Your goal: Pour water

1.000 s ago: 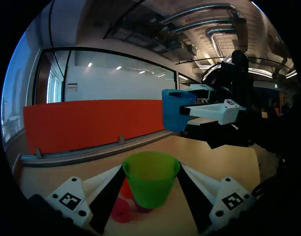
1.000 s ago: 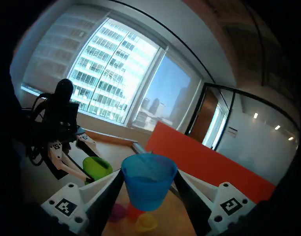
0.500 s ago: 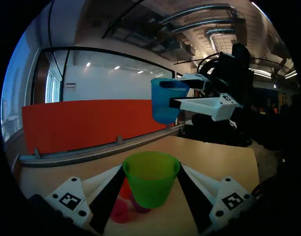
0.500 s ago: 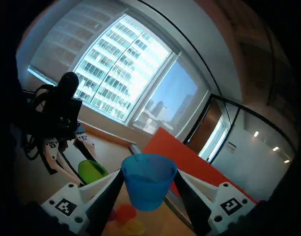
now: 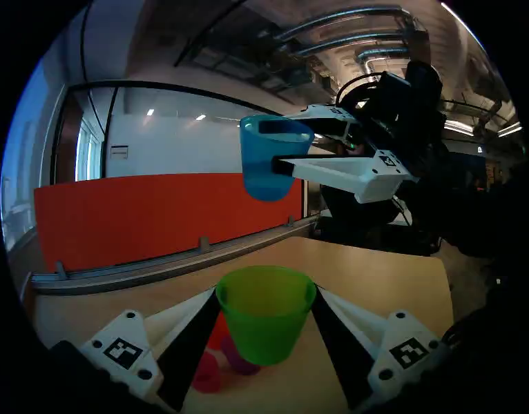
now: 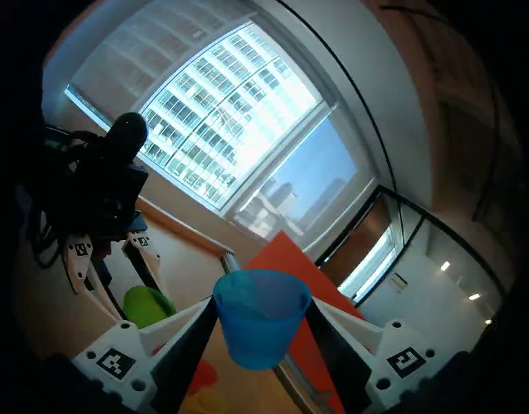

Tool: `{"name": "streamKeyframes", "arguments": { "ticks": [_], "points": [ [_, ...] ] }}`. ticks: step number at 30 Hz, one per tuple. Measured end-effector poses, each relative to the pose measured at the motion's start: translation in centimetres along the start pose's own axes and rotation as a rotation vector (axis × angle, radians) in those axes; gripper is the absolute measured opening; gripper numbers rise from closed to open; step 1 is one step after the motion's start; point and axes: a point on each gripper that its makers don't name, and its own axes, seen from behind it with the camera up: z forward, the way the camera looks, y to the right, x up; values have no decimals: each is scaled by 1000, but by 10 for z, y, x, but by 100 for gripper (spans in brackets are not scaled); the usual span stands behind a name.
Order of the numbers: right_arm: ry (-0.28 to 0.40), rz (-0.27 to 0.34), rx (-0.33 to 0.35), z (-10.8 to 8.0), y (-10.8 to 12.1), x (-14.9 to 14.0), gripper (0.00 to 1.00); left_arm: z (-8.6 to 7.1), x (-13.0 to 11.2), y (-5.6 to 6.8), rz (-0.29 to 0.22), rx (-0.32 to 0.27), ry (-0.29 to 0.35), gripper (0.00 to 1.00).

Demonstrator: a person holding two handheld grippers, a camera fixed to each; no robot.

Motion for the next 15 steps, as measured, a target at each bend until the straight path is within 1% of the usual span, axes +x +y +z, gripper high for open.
{"name": "streamKeyframes", "arguments": {
  "ticks": [5, 15],
  "points": [
    [-1, -43, -7, 5, 4, 1, 90, 1, 1, 2, 2, -5, -1, 89],
    [-11, -124, -17, 11, 14, 0, 90, 2, 1, 1, -2, -8, 3, 89]
  ]
}}
